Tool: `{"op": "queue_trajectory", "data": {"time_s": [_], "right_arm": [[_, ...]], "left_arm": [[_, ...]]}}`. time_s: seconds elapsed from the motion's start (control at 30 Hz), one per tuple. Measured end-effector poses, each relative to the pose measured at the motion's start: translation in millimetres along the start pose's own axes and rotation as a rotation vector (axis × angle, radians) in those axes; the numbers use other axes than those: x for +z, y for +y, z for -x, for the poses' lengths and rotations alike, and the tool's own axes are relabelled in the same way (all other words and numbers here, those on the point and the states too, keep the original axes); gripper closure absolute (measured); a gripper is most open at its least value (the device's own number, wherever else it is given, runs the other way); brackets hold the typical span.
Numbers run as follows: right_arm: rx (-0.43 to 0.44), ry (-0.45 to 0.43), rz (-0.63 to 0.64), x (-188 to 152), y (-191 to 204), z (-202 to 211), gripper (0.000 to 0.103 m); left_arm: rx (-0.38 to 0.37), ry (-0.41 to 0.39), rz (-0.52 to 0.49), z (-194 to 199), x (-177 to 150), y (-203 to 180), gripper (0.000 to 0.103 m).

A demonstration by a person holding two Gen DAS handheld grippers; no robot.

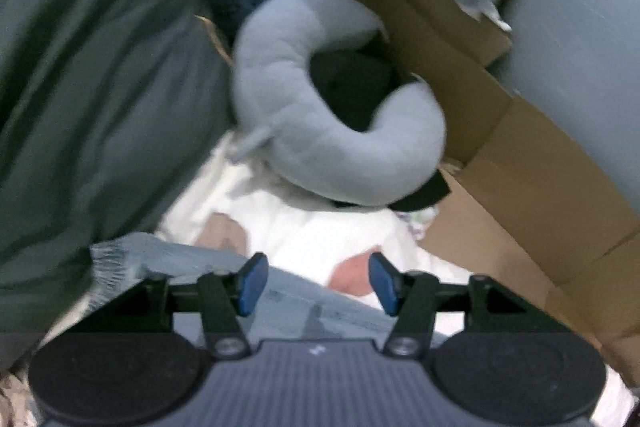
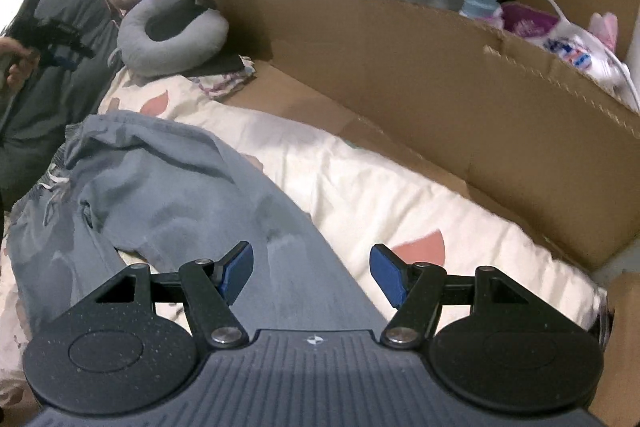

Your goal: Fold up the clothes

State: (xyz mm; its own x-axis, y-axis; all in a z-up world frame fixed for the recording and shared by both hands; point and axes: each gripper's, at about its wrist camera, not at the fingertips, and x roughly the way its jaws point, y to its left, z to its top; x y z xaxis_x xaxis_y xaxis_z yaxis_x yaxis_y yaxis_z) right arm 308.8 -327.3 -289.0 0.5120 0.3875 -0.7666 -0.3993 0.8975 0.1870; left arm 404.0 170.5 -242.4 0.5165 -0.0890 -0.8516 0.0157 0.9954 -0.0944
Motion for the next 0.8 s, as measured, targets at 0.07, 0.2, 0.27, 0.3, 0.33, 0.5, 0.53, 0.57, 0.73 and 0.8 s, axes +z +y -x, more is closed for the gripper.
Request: {"op": "queue_trajectory", "data": {"time_s": [0.07,0.2,0.27,0.3,0.33,0.5,0.53,0.57,0.73,0.8], "right_arm": [[-0.005,-0.009,0.0,-11,1,4,0.032],[-0.016,-0.021,-0.015,-36,5,8,0.033],[-0.024,-0.028,-0.002,-48,8,9,0.033],[-0.032,-0.032,-0.002,-54,8,10,0.033],[-0.04,-0.037,-0.002,-60,8,10,0.033],[-0.057,-0.046,-0.057,-89,-4,5,0.036],[-0.055,-0.043,-0.067,-94,-7,3,0.038],[-0.048,-0.042,-0.077,-99,-9,2,0.039],[-0.04,-0.066,-0.083,-117,-13,-1,0.039],[-0.044,-0.082,-0.054,-118,-10,-3,0.039]], "left_arm": [[-0.012,0.01,0.001,-7,-5,-15,0.044],[-0.01,0.05,-0.014,-22,-22,-45,0.042],[0.0,0.079,-0.012,-31,-34,-56,0.042],[-0.006,0.093,-0.015,-36,-40,-61,0.042],[-0.013,0.107,-0.019,-40,-46,-66,0.042],[-0.036,0.15,-0.06,-61,-69,-86,0.042],[-0.04,0.156,-0.072,-63,-72,-89,0.042],[-0.047,0.164,-0.08,-64,-74,-92,0.042],[-0.094,0.181,-0.065,-54,-70,-105,0.041],[-0.103,0.187,-0.068,-54,-71,-111,0.041]]}}
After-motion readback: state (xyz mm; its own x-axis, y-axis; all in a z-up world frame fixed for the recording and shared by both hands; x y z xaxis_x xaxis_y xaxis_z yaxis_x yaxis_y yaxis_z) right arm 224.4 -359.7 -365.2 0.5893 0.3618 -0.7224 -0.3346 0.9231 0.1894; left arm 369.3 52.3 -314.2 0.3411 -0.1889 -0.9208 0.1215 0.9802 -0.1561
